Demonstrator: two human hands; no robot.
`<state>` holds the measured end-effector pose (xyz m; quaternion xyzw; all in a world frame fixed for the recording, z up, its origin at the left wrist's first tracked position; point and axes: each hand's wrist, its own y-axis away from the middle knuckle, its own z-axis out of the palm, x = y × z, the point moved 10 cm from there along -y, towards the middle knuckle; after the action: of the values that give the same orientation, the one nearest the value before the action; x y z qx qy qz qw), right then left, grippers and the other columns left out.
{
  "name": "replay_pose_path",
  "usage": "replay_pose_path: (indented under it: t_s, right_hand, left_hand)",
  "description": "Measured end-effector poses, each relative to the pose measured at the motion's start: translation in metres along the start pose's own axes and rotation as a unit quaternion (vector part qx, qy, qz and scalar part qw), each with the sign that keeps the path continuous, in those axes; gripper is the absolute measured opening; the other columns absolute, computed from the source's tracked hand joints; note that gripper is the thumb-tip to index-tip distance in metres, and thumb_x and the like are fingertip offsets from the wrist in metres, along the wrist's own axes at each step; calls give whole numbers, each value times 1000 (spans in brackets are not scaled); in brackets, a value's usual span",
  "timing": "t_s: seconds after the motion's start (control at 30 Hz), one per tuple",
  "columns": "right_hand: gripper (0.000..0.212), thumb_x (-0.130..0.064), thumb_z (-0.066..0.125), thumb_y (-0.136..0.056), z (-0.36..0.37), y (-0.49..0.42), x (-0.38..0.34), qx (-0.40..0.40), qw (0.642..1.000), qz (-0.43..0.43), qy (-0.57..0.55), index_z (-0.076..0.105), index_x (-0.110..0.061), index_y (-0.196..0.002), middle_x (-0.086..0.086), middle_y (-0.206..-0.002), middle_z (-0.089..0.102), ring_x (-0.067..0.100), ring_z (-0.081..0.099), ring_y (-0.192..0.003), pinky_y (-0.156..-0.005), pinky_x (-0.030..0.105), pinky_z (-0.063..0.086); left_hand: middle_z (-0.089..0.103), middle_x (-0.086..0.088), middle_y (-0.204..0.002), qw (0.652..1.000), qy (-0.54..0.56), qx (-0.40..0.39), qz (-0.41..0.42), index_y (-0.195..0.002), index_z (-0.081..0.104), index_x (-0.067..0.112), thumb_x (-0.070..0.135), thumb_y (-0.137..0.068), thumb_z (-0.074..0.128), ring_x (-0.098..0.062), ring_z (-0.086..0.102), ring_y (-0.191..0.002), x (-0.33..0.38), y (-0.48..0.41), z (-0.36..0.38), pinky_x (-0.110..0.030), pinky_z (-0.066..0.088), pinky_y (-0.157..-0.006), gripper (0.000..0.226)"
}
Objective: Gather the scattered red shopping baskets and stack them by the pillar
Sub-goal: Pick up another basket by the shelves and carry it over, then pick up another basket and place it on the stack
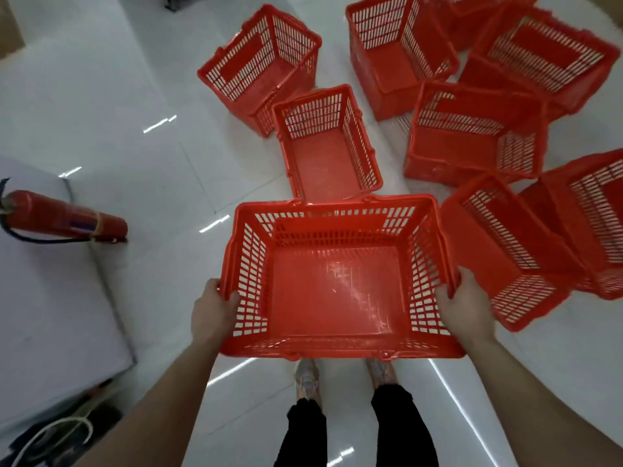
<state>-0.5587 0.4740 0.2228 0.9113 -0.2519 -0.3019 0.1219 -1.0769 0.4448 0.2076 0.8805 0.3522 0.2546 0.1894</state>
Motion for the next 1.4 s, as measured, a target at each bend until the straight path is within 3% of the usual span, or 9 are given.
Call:
replay_pose_path:
  t_s: [0.23,0.43,0.53,0.63,0.77,0.87,1.1,1.27,1.4]
  right_hand:
    - [46,-16,59,-91,99,-6,78,12,998,55,-36,47,-13,-135,12,-119,67,33,65,-103,-88,43,52]
    - [51,-14,58,-89,156,0,117,0,994,71,-84,44,-22,-137,-5,-112,62,17,59,-96,-84,32,46]
    - [53,-12,62,-85,183,-8,123,-68,993,81,-52,45,-16,-136,2,-114,62,22,61,-97,-78,29,47]
    - [58,-26,64,-87,184,0,128,-142,979,130,59,45,-9,-139,19,-128,56,37,58,-113,-91,44,50]
    - [61,-41,58,-90,116,40,100,-166,956,115,214,45,-18,-145,11,-137,48,33,49,-124,-91,44,47]
    - [56,-45,54,-91,35,78,72,-169,942,101,271,49,-21,-141,7,-135,49,29,48,-124,-91,41,46]
    - [59,-48,55,-90,-178,184,54,-103,957,140,233,47,-21,-143,8,-137,49,29,48,-124,-91,41,44]
    - [59,-49,54,-91,-282,246,99,-59,960,180,206,46,-19,-141,9,-136,49,30,48,-123,-93,43,42]
    - [63,-51,52,-91,-349,277,164,-31,961,213,175,43,-18,-144,9,-140,47,31,46,-126,-96,44,42]
  left_hand:
    - [69,-9,-114,997,15,0,82,-130,49,15,38,-97,58,-23,66,-80,-12,-80,84,-41,56,-77,41]
    - [67,-12,-120,995,-13,-65,72,-137,44,14,35,-97,57,-31,67,-93,-48,-105,144,-47,55,-82,47]
    - [64,-11,-129,995,-30,-76,62,-146,38,15,36,-95,61,-32,66,-103,-59,-109,155,-43,54,-82,60]
    - [54,-9,-144,988,-106,-95,56,-154,27,14,49,-90,65,-31,60,-117,-61,-95,148,-46,51,-89,82]
    - [48,-7,-149,951,-257,-135,108,-152,33,17,58,-86,63,-29,52,-129,-30,-40,116,-47,49,-96,83]
    - [59,-3,-133,927,-297,-157,167,-136,51,22,56,-82,58,-25,58,-116,23,27,78,-40,50,-85,64]
    - [58,-9,-130,863,-326,-176,344,-134,51,17,56,-84,57,-31,56,-117,195,213,19,-43,48,-93,64]
    - [55,-9,-137,806,-312,-163,475,-138,51,19,56,-85,58,-32,54,-124,315,348,25,-44,45,-99,65]
    - [54,-10,-135,766,-337,-164,522,-137,49,18,55,-85,57,-32,53,-122,379,444,56,-45,46,-97,64]
